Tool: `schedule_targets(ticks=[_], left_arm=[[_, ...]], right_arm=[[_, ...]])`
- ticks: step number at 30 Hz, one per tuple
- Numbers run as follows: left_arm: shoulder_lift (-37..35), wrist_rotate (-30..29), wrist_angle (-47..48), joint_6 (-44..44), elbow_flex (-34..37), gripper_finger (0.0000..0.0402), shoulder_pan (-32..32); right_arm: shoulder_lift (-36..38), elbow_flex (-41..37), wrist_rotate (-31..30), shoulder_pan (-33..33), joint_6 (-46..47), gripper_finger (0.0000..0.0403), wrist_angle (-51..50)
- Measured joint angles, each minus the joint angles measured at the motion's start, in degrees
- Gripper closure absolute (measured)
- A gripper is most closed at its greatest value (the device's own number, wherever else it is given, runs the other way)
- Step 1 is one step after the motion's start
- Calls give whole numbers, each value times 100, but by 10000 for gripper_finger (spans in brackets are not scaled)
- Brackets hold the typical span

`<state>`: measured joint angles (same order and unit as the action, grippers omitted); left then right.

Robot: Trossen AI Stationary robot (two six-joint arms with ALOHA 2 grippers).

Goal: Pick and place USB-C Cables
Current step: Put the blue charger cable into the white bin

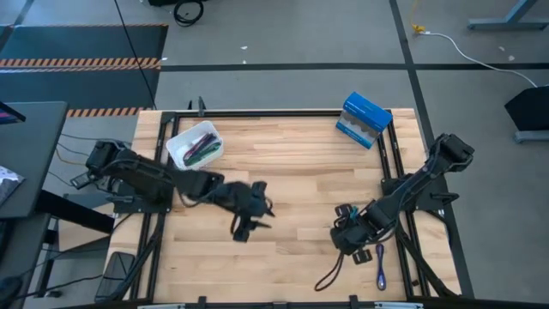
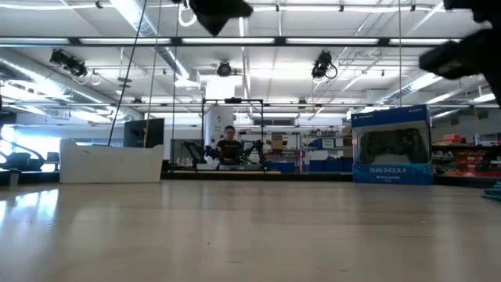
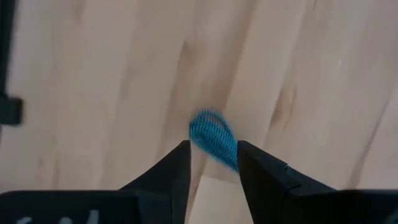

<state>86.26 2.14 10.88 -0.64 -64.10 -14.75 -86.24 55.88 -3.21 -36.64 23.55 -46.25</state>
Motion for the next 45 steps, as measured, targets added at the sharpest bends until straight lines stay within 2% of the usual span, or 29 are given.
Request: schedule_targets(ticks=[7, 12, 16, 24, 32, 36, 41, 45], left_arm=[[0, -550, -409, 187, 0, 237, -759], [0, -848, -418, 459, 0, 237, -1223], [0, -1144, -416, 634, 0, 237, -1564], [2, -1646, -375, 946, 0, 237, -2065], [2, -2108, -308, 951, 0, 237, -2227], [2, -2200, -177, 1030, 0, 237, -2222], [4, -2207, -35, 1071, 0, 237, -2227], [4, -2290, 16, 1093, 0, 237, -2224]], right_arm=[[-2, -563, -381, 32, 12, 216, 63], [-2, -900, -321, 162, -23, 187, 186], [-2, -1132, -316, 230, -72, 185, 285], [-2, -1448, -317, 385, -126, 205, 574], [-2, -1467, -453, 553, -68, 248, 575], [-2, -1467, -454, 611, -61, 298, 716], [-2, -1467, -461, 683, -61, 381, 1161], [-2, -1467, -588, 717, -12, 384, 1349]])
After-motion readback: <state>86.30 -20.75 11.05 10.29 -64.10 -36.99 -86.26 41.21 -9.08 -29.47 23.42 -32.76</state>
